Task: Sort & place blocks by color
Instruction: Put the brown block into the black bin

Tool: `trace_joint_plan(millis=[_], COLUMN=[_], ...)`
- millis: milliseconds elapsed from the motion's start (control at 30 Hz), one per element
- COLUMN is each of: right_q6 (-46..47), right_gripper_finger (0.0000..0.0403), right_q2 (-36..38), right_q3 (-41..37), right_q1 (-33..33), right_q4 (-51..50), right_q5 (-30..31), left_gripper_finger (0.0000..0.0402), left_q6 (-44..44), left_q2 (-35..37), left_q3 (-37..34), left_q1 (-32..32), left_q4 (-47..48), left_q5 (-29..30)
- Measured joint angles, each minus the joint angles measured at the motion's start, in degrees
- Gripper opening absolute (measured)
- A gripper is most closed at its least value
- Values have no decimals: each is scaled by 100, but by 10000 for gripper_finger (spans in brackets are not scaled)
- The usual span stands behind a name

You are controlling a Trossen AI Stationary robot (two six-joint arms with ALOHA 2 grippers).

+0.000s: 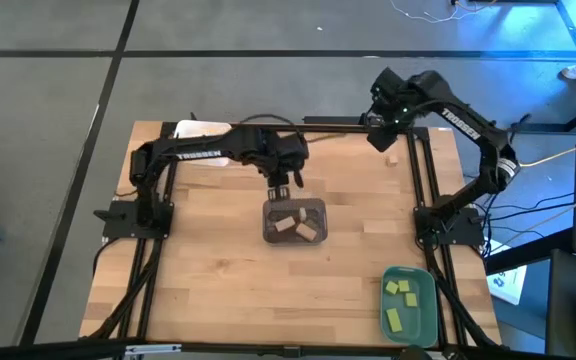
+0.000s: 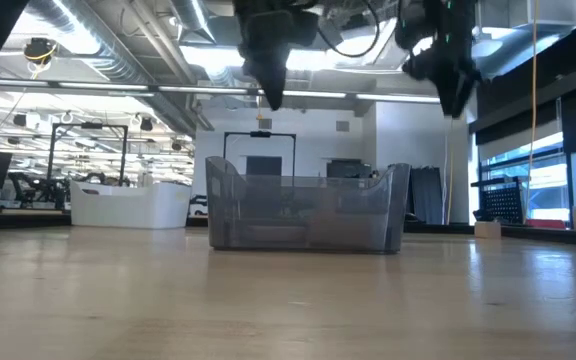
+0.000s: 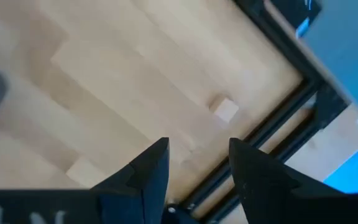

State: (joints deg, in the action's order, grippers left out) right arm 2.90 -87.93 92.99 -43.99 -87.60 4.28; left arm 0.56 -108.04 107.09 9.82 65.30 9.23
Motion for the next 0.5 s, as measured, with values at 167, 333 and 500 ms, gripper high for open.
trace_joint_plan(millis=[167, 333, 500], right_q6=[602, 764, 589], right_gripper_finger=[166, 166, 163], right_q2=[-10, -37, -49], right_q3=[-1072, -2024, -2568], right_q1=[-400, -854, -1035], right_q4=[766, 1324, 1714], right_q5=[-43, -9, -28], left_gripper_finger=[108, 108, 108], left_q6=[2, 2, 7], left_q2=[194, 304, 311], left_q3=[1, 2, -7], left_q1=[256, 385, 424], left_q4=[-56, -81, -33], left_q5=[70, 57, 29])
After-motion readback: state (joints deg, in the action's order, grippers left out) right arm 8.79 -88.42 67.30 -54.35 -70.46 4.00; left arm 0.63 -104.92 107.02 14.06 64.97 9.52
